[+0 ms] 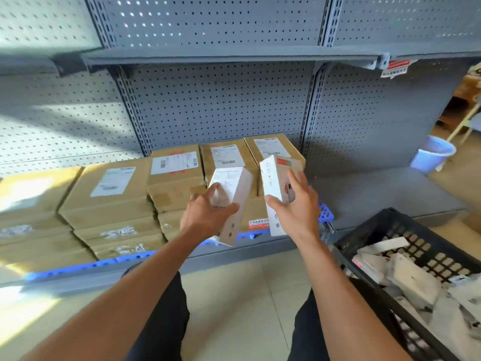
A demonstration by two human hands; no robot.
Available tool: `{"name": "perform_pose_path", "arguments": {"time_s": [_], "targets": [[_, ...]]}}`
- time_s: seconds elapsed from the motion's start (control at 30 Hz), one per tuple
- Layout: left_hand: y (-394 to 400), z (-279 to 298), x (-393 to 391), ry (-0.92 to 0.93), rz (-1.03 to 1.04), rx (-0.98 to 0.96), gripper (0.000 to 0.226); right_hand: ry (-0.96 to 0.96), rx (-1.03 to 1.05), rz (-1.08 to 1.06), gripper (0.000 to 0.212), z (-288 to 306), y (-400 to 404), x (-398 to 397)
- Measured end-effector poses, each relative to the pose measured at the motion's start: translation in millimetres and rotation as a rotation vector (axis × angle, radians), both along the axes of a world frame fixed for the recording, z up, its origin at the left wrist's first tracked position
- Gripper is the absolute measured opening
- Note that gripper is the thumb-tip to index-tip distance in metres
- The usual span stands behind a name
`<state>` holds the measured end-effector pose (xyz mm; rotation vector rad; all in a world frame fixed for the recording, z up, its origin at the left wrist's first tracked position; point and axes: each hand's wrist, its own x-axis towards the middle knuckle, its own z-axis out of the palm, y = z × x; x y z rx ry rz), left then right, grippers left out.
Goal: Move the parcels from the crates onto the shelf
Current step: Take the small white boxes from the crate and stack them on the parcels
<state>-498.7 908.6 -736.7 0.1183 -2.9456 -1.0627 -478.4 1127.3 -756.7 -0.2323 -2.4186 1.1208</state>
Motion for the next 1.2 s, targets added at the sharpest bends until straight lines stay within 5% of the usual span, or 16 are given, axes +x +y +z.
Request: {"name": "perform_pose_path", "arguments": {"time_s": [0.4,0.83,1.2], "targets": [[-145,16,6,0.026,0.14,0.016,0.084,-0.126,0.063,0.202,0.088,-27,-122,-27],[-293,39,73,0.061,0.316,0.011,0.075,-0.171,0.018,0.506,0.099,10,-276,-18],[-366,22,87,0.066,0.573,0.059,0.067,-0.095,0.085,0.682,0.086,25,-393,-39]]}}
